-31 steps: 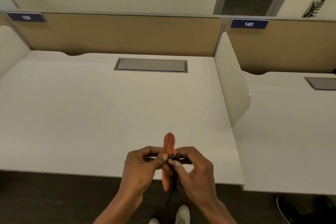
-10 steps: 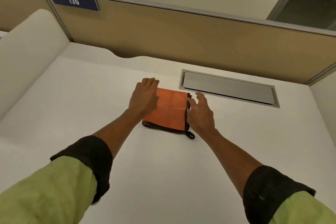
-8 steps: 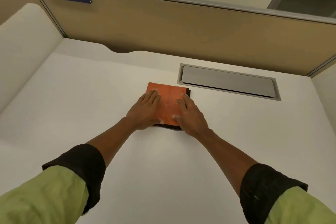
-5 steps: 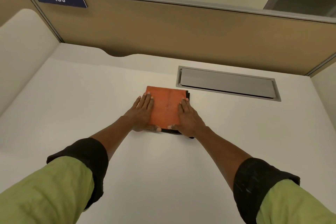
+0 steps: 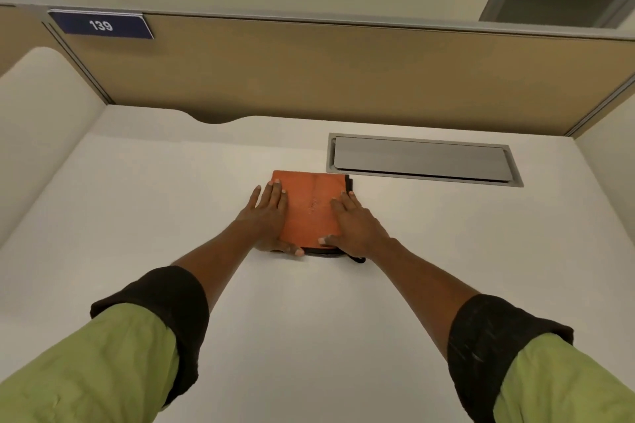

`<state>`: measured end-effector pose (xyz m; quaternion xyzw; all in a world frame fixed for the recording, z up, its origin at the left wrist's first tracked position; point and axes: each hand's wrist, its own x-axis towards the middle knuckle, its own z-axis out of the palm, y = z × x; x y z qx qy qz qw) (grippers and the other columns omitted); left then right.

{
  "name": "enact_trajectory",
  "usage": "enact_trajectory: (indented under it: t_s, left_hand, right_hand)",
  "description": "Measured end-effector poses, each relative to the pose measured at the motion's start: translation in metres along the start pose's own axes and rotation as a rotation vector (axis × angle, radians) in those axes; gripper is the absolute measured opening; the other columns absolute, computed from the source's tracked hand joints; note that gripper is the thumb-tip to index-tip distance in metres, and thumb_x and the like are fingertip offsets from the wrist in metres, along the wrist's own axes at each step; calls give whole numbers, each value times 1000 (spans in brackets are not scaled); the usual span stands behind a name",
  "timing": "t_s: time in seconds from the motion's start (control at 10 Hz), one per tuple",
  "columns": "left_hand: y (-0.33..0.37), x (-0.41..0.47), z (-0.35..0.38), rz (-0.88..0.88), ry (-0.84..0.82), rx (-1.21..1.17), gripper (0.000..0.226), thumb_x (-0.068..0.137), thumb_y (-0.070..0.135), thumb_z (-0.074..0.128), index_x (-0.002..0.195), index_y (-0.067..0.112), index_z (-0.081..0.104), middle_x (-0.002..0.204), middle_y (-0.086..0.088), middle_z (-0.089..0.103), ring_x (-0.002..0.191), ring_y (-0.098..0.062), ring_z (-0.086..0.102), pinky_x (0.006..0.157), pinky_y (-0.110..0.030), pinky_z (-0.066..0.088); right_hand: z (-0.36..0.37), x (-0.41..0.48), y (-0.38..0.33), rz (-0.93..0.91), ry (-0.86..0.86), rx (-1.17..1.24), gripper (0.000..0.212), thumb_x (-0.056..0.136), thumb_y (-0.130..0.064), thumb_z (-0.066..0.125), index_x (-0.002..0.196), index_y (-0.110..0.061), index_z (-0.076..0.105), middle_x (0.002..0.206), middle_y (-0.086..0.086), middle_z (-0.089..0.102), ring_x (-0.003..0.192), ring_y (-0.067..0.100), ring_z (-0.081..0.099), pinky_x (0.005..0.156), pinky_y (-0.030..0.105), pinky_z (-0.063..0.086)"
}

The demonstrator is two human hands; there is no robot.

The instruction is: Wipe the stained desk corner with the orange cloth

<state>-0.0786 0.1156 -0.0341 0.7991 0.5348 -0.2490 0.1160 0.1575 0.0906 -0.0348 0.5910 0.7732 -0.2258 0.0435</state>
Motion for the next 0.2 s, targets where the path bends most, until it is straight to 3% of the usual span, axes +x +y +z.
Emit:
enact_trajectory:
  t_s: [0.1,0.2]
  left_hand:
    - [13,-19,-5,43,77,-25,158,71,104,53,171,-2,-8,179,-30,-18,168,-46,-18,138,-59,-2]
    - [37,-39,-5,127,163,-79,155,68,106,45,173,3,-2,182,-25,-13,170,-41,-13,135,-51,-7]
  right_hand:
    - [-9,-29,10,28,80,53,94,92,-62,63,162,-15,20,170,14,19,157,35,19,123,50,29]
    - [-21,-63,31,32,181,89,85,97,-58,58,162,-17,23,168,10,27,155,29,25,122,44,30]
